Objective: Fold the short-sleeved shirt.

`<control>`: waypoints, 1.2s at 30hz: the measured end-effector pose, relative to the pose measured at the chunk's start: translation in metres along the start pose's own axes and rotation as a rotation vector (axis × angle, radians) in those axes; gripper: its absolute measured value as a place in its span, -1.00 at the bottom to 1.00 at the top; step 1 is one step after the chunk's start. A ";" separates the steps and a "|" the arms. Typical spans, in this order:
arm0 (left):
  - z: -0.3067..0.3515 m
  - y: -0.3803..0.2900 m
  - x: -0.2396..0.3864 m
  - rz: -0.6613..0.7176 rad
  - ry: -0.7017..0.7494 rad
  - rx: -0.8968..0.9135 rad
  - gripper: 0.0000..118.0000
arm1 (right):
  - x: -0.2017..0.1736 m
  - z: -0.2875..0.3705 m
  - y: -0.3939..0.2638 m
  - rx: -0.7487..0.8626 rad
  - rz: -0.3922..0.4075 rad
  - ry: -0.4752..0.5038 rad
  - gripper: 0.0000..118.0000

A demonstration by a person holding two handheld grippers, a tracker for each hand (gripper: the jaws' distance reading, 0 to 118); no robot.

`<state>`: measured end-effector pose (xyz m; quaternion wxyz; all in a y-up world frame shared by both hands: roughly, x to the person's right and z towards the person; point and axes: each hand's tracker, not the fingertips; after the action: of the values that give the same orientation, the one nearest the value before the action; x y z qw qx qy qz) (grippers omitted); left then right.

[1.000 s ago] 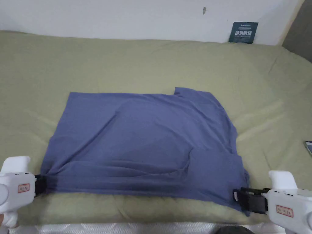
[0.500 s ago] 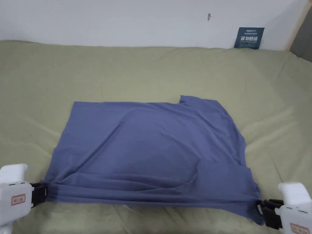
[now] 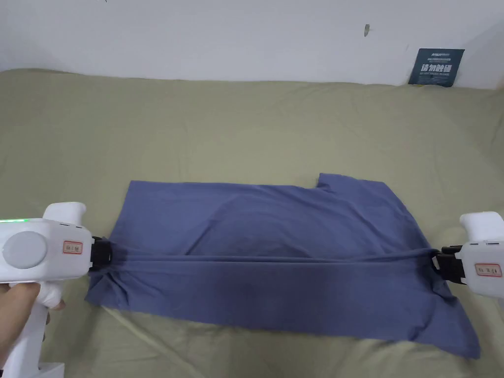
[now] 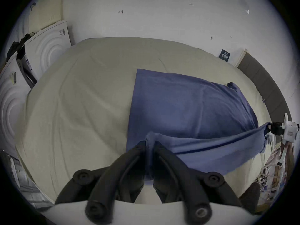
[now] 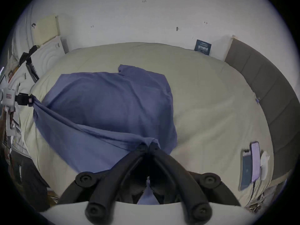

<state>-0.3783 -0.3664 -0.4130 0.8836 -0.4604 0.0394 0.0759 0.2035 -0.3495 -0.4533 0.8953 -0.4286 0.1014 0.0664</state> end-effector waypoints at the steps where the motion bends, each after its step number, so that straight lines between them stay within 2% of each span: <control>1: -0.009 0.004 0.001 0.001 0.002 -0.014 -0.86 | 0.001 -0.010 0.006 -0.016 -0.007 0.009 -0.95; 5: -0.031 0.009 0.000 0.026 0.008 -0.038 -0.86 | 0.001 -0.040 0.016 -0.045 0.011 -0.003 -0.94; 7: -0.035 0.008 -0.005 0.061 -0.011 -0.046 -0.86 | 0.003 -0.043 0.013 -0.057 -0.022 0.002 -0.90; 8: -0.033 0.006 -0.006 0.072 -0.024 -0.051 -0.81 | 0.003 -0.041 0.010 -0.056 -0.056 0.009 -0.67; 9: -0.031 0.002 -0.008 0.070 -0.016 -0.041 -0.44 | 0.003 -0.038 0.007 -0.045 -0.088 0.003 -0.14; 10: -0.029 -0.002 -0.010 0.060 -0.007 -0.031 0.54 | 0.005 -0.033 0.002 -0.044 -0.095 0.009 0.42; 11: -0.026 -0.008 -0.011 0.049 0.015 -0.021 1.00 | 0.005 -0.025 -0.004 -0.026 -0.114 0.029 0.53; 13: -0.004 -0.005 -0.017 0.039 0.030 0.008 0.89 | 0.004 -0.012 -0.015 -0.031 -0.131 0.045 0.52; 15: 0.013 -0.011 -0.025 0.044 0.050 0.038 0.88 | 0.000 0.001 -0.030 -0.031 -0.138 0.042 0.52; 16: 0.015 -0.024 -0.018 0.041 0.063 0.042 0.81 | -0.002 0.009 -0.037 -0.029 -0.137 0.046 0.48; 17: 0.022 -0.028 -0.018 0.032 0.081 0.052 0.62 | -0.004 0.016 -0.045 -0.022 -0.134 0.049 0.42; 18: 0.028 -0.033 -0.018 0.022 0.095 0.063 0.22 | -0.003 0.021 -0.051 -0.001 -0.132 0.043 0.19; 19: 0.030 -0.037 -0.019 0.019 0.105 0.057 -0.74 | -0.006 0.027 -0.057 0.010 -0.124 0.031 -0.46; 20: 0.027 -0.045 -0.022 0.016 0.106 0.042 -1.00 | -0.009 0.030 -0.062 0.016 -0.122 0.021 -0.98; 21: 0.026 -0.051 -0.024 0.024 0.097 0.047 -1.00 | -0.012 0.035 -0.067 0.049 -0.136 -0.017 -0.98; 23: 0.019 -0.055 -0.028 0.047 0.051 0.003 -1.00 | -0.008 0.036 -0.071 0.013 -0.157 0.035 -0.98; 24: 0.016 -0.056 -0.031 0.068 0.036 0.007 -1.00 | -0.010 0.037 -0.072 0.013 -0.159 0.030 -0.98; 25: 0.012 -0.055 -0.033 0.072 0.025 0.004 -0.87 | -0.012 0.038 -0.073 0.011 -0.153 0.026 -0.98; 26: 0.009 -0.054 -0.034 0.082 0.021 0.002 -0.32 | -0.010 0.036 -0.074 0.008 -0.151 0.023 -0.98; 27: 0.002 -0.053 -0.036 0.087 0.026 -0.012 0.53 | -0.006 0.032 -0.074 0.004 -0.153 0.026 -0.98; 28: 0.002 -0.055 -0.024 0.090 0.025 -0.038 1.00 | -0.005 0.032 -0.074 0.000 -0.157 0.030 -0.98; 29: -0.005 -0.056 -0.020 0.078 0.028 -0.062 0.92 | -0.005 0.032 -0.074 -0.002 -0.160 0.031 -0.98; 32: -0.022 -0.052 -0.016 0.068 0.055 -0.076 0.90 | 0.000 0.027 -0.073 0.001 -0.168 0.027 -0.98; 33: -0.028 -0.052 -0.013 0.066 0.060 -0.086 0.83 | 0.001 0.026 -0.073 -0.001 -0.172 0.027 -0.98; 34: -0.034 -0.053 -0.009 0.052 0.107 -0.106 0.47 | 0.004 0.023 -0.074 -0.003 -0.174 0.026 -0.98; 35: -0.036 -0.054 -0.006 0.036 0.132 -0.105 0.47 | 0.005 0.022 -0.074 -0.009 -0.172 0.026 -0.98; 36: -0.057 -0.051 -0.025 0.023 0.128 -0.100 0.33 | 0.006 0.021 -0.074 -0.015 -0.168 0.021 -0.98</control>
<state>-0.3947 -0.4442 -0.4010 0.8541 -0.5076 0.0973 0.0585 0.2275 -0.3788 -0.3859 0.8934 -0.4430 0.0739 -0.0127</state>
